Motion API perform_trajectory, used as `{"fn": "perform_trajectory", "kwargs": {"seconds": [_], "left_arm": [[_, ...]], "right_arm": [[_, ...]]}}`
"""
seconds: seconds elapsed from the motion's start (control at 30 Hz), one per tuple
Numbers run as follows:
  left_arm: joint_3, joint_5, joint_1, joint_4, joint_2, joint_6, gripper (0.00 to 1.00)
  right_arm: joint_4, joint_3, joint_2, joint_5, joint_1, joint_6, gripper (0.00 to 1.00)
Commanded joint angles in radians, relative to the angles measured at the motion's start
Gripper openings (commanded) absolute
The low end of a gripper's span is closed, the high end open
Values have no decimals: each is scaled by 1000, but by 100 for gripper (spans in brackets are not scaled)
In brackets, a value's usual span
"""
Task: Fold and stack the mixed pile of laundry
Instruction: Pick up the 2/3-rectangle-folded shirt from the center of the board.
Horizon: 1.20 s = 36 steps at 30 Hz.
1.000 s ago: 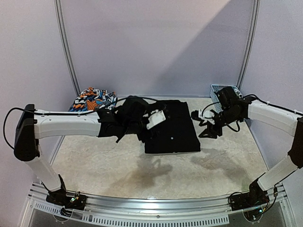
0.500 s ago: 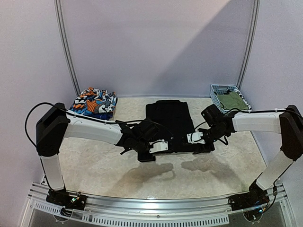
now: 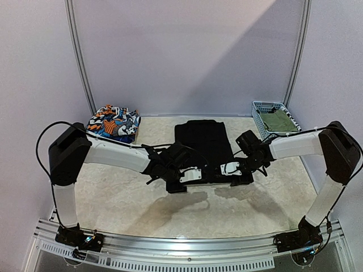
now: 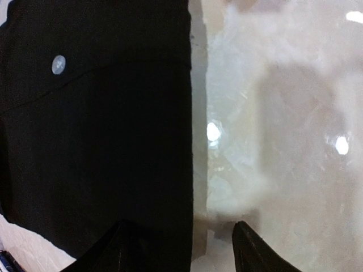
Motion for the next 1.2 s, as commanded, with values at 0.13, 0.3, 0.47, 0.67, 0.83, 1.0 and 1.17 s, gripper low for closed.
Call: {"fn": "perform_trajectory", "kwargs": {"seconds": [0.13,0.3,0.47,0.67,0.83,1.0,1.17], "left_arm": [[73,-44,11,-52,99,51,57],[77,-81,10,-77,114,79,33],[69,-95,4,-102,56,77,4],[79,-112,-51,-212,-87,27,0],[106,-117,-116,-328,-195,-45,0],[168,-127,-155,-408,-273,-101,0],[242,-168,-146,-398,-277,-95,0]], "right_arm": [[-10,22,74,51,1,18,46],[-23,29,109,64,0,28,15],[-70,8,30,28,4,31,2],[-229,11,-202,-57,20,72,0],[-402,40,-354,-117,26,104,0],[-536,90,-446,-168,25,140,0],[-577,199,-466,-180,25,195,0]]}}
